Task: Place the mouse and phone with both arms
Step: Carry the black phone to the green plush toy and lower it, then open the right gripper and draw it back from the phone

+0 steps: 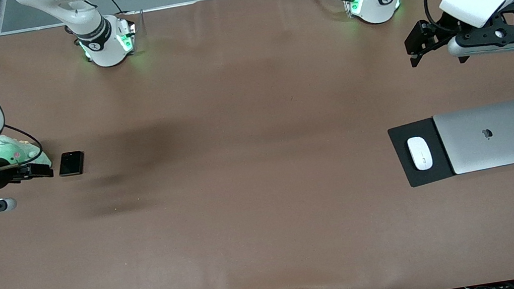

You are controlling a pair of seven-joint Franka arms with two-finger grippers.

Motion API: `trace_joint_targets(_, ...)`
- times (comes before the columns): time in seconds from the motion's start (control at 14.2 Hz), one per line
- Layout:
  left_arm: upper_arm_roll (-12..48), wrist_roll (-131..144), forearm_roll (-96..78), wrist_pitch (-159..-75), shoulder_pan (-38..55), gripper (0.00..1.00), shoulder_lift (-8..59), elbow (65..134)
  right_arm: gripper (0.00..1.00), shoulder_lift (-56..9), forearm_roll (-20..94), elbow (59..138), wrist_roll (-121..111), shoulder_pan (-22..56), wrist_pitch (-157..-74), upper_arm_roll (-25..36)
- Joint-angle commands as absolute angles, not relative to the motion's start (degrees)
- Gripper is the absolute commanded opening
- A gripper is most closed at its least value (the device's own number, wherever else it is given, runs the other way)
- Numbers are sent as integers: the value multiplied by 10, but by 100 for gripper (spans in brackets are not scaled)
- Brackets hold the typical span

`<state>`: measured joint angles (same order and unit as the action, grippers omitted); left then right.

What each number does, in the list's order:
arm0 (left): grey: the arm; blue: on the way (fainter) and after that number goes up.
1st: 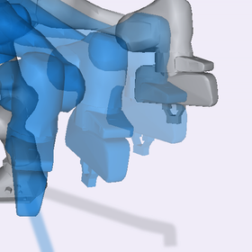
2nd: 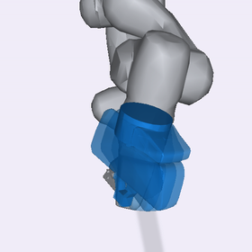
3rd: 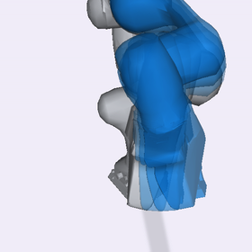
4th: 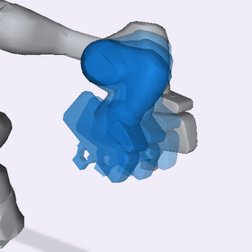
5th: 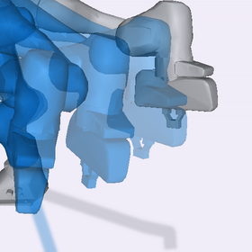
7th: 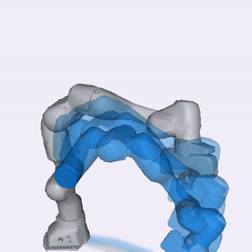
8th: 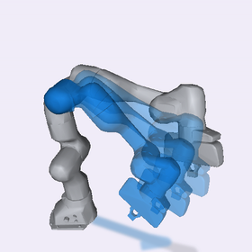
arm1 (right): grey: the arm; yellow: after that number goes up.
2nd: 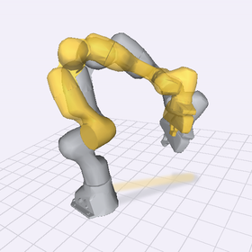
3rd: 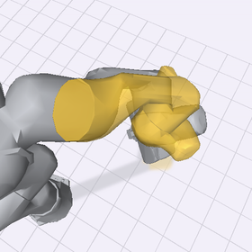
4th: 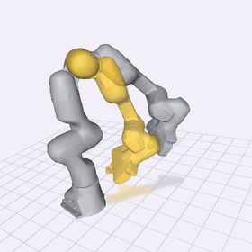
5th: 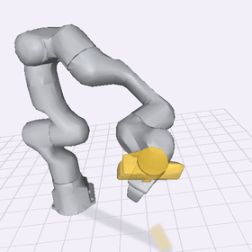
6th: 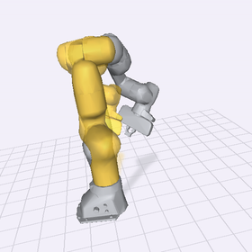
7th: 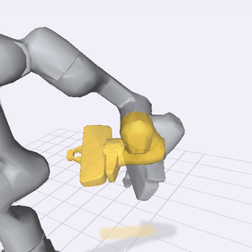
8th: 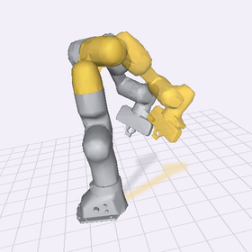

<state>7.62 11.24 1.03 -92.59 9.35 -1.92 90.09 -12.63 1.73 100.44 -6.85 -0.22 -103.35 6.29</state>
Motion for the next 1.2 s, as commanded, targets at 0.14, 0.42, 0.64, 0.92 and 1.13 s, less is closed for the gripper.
trace_joint_targets(0.14,77,102,4,-911,92,100,-11,882,100,-135,-1,933,3,49,-992,64)
trace_joint_targets(0.42,77,101,5,-911,93,100,-9,882,100,-135,-11,858,36,72,-938,65)
trace_joint_targets(0.64,77,102,9,-911,93,100,-9,882,100,-135,-11,799,38,71,-892,69)
trace_joint_targets(0.92,76,101,11,-911,90,100,-7,882,100,-78,-10,807,55,42,-856,62)
trace_joint_targets(1.13,77,103,12,-911,94,100,-8,882,100,-31,-6,856,55,23,-867,57)
